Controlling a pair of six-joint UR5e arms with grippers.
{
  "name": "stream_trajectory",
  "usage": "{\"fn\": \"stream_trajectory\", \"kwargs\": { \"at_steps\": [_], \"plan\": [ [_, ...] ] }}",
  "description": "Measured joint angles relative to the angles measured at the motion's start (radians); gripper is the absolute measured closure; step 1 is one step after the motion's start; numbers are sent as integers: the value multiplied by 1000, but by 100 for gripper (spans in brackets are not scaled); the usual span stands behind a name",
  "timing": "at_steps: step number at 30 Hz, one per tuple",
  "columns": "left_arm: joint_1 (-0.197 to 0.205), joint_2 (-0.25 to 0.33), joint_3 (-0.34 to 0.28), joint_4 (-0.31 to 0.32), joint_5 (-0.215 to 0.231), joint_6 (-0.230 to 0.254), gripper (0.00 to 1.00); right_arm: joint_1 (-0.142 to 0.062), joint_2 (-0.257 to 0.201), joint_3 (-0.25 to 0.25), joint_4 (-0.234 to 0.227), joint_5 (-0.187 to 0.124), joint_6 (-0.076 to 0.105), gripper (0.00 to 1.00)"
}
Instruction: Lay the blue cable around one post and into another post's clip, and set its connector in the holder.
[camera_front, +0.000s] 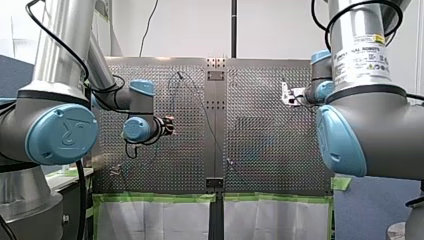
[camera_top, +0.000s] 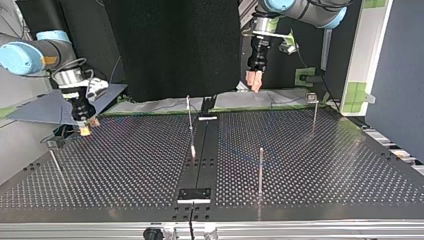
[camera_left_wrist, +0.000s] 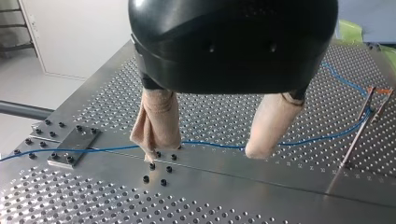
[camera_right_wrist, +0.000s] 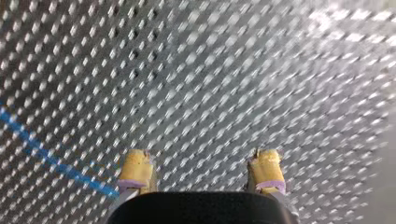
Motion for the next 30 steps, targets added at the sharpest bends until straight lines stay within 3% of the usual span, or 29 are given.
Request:
{"fn": "stream_trajectory", "kwargs": {
  "at_steps": [8,14,19,30],
  "plan": [
    [-2,0,-7,-16,-6,12,0,65,-21,66,-65,61,9,0],
    [1,0,-48,18,-7,1,0,115,-20,115,-114,111,8,0],
    [1,0,-88,58,-24,20,0,161,-18,146,-161,157,9,0],
    [-4,0,-165,142,-3,31,0,253,51,151,-235,249,2,0]
  ]
}}
